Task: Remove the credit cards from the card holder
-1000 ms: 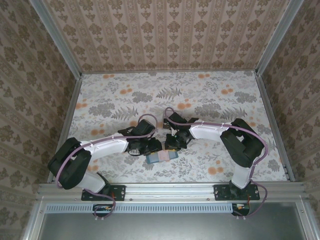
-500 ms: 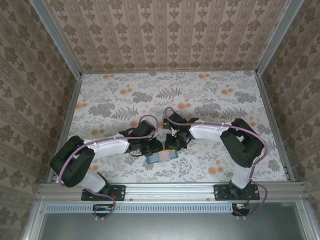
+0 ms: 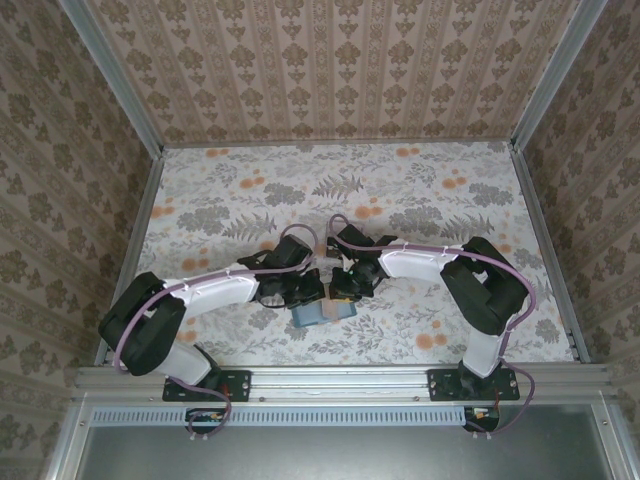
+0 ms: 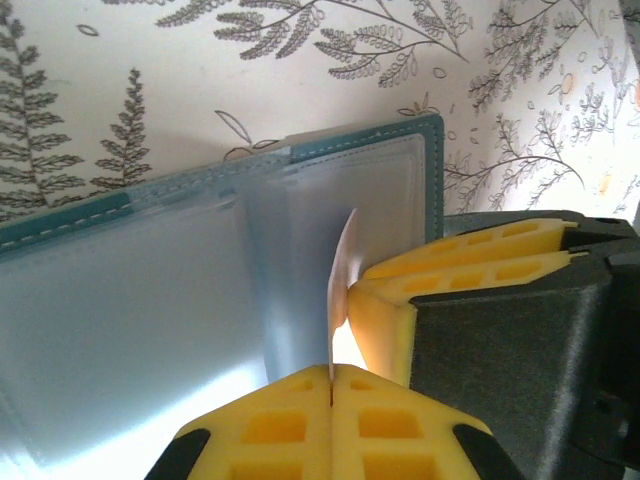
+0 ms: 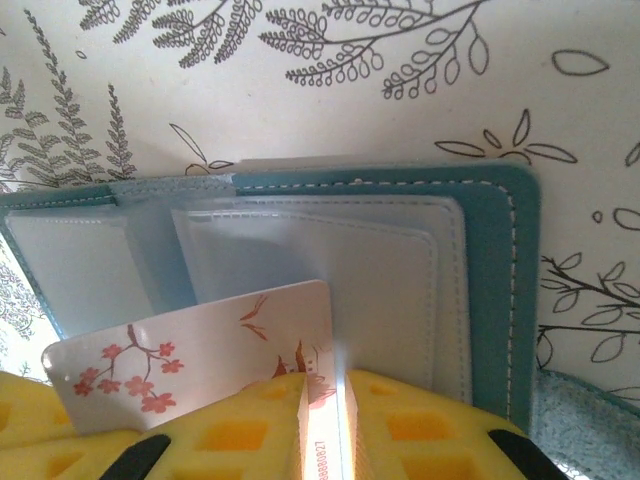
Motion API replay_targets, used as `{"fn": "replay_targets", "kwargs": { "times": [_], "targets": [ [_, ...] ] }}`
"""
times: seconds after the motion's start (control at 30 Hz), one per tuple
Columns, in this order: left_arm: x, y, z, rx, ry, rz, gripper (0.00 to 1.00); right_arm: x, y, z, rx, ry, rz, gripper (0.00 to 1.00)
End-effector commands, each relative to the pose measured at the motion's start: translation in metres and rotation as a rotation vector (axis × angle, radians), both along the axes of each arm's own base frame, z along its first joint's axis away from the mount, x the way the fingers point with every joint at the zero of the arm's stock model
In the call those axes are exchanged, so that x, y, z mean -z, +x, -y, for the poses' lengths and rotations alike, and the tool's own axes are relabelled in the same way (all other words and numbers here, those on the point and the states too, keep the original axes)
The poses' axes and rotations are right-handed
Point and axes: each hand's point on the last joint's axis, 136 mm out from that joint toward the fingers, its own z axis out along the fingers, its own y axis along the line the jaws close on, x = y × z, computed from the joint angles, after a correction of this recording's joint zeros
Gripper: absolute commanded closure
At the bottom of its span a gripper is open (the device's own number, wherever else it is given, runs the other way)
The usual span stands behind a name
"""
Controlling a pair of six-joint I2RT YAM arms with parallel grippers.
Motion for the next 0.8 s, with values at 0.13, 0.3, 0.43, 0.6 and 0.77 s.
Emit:
{"fn": "replay_targets", "kwargs": {
  "times": [0.13, 0.3, 0.43, 0.6, 0.77],
  "targets": [
    [-0.021, 0.004, -0.014, 0.060, 0.076, 0.069, 1.00, -0.022, -0.003, 0.010, 0.011, -0.022, 0.033, 0.82],
    [-0.041, 0.011, -0.012, 0.206, 0.088, 0.161, 1.00, -0.047, 0.004, 0.022, 0.028, -0.013, 0.082, 0.82],
    [-0.058, 0.016, -0.009, 0.332, 0.065, 0.232, 1.00, -0.055, 0.005, 0.040, 0.044, -0.031, 0.086, 0.82],
    [-0.074, 0.020, -0.006, 0.567, 0.085, 0.325, 1.00, -0.061, 0.009, 0.057, 0.067, -0.036, 0.095, 0.82],
    [-0.093, 0.029, -0.001, 0.818, 0.131, 0.464, 1.00, -0.062, 0.010, 0.073, 0.087, -0.049, 0.098, 0.82]
  ]
}}
